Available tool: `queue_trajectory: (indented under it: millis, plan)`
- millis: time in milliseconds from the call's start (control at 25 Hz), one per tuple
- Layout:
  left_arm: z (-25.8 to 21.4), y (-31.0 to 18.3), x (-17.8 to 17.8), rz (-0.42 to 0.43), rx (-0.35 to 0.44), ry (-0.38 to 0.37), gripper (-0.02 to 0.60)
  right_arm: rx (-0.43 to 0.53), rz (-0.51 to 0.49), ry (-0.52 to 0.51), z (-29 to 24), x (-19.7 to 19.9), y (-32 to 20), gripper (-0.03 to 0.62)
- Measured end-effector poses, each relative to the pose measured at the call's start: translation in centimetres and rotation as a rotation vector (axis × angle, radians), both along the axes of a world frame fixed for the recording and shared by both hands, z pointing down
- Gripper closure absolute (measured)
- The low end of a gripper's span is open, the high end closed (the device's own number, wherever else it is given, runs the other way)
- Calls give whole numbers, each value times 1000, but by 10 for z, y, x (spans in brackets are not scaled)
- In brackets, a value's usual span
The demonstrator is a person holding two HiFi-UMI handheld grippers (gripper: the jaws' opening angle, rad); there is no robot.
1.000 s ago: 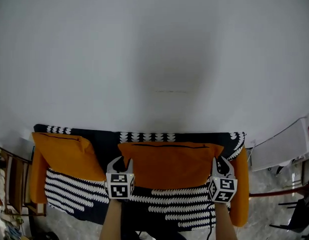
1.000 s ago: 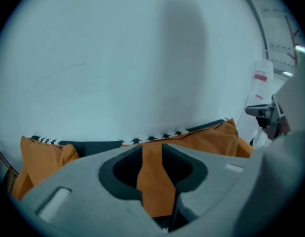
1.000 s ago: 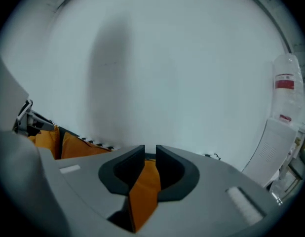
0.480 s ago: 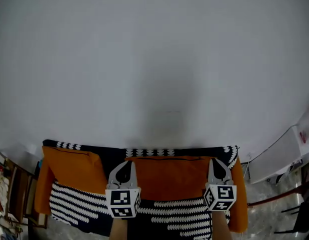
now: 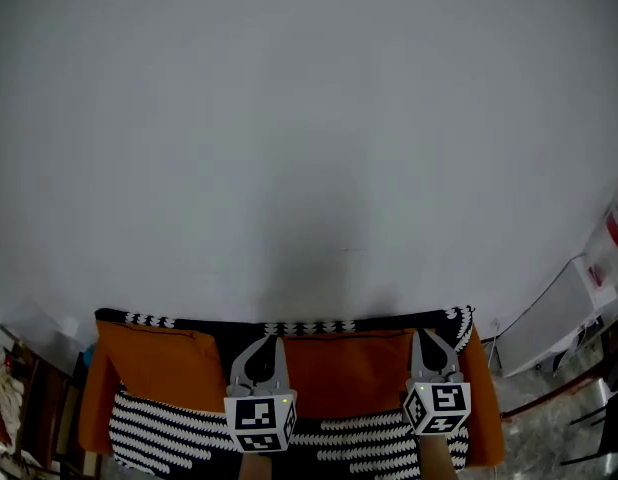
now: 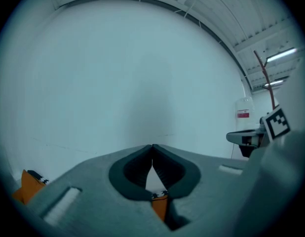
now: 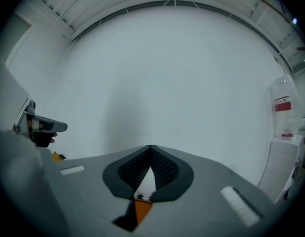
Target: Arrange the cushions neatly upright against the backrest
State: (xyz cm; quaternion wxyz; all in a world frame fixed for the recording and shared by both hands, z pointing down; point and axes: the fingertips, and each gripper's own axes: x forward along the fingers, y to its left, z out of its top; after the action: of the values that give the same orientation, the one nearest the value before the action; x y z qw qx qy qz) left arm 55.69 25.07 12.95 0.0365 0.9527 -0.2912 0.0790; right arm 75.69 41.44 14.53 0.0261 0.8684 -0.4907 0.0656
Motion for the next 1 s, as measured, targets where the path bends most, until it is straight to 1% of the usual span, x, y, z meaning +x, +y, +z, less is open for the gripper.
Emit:
queue_trajectory:
  millis: [200,360,600,1000]
  plan:
    - [-14,-7,-21,11,4,15,578,7,12,7,-10,-27,-8,585]
    - [-24,-7,-30,30,13,28,578,22,30,9,-19,-42,-9,585]
    - [-28,-5,-37,53,8,31,578,29,49,24,-30,-55,-7,585]
    - [-33,-6,-47,54,15,40,578,37,53,37,-40,-66,-5,585]
